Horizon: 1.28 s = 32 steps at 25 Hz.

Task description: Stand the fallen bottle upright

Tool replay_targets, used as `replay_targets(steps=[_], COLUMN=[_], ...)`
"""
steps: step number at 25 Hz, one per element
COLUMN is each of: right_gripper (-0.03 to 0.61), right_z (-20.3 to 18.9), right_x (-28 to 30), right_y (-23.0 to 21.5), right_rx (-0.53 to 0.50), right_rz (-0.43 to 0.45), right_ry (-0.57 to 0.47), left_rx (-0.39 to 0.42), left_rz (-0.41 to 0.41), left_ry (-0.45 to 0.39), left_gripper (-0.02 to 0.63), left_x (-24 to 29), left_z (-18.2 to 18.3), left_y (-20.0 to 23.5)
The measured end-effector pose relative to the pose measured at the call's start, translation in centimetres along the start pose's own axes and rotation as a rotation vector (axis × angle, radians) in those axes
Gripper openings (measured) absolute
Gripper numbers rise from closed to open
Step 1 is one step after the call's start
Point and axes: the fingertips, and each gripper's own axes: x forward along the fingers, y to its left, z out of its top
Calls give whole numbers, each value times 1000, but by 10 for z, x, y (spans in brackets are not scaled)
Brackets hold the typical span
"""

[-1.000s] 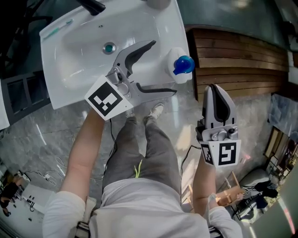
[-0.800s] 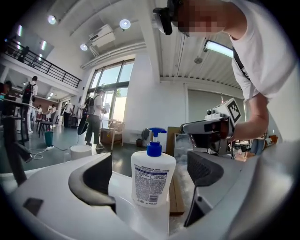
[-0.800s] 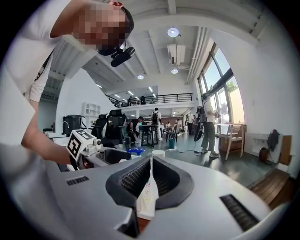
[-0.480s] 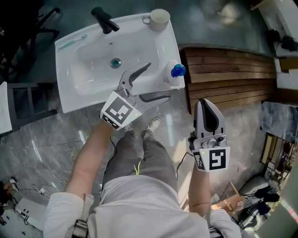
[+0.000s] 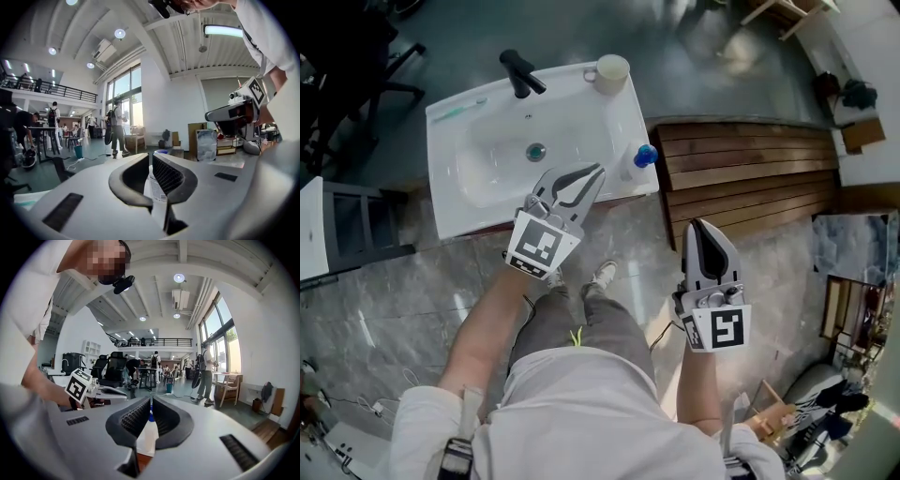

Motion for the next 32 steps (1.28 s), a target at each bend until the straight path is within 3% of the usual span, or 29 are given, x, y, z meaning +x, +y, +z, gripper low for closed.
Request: replay_targets(steps=[11, 19, 23, 32], right_gripper=[41, 41, 41, 41], right_z=[43, 63, 72, 84], right_x=[-21, -30, -37, -58], right_y=[5, 0, -6, -28], right_rx=[-53, -72, -76, -52], right_rz=[-4, -3, -12, -54], right_ry=[-46, -77, -86, -107], left_rx=[42, -25, 1, 10], left_rz=[202, 276, 314, 419], left_ry=[-110, -228, -256, -296], left_gripper=[18, 18, 18, 18], left_x=[-58, -111, -135, -180], left_z=[76, 139, 164, 190], left_y=[21, 20, 21, 21])
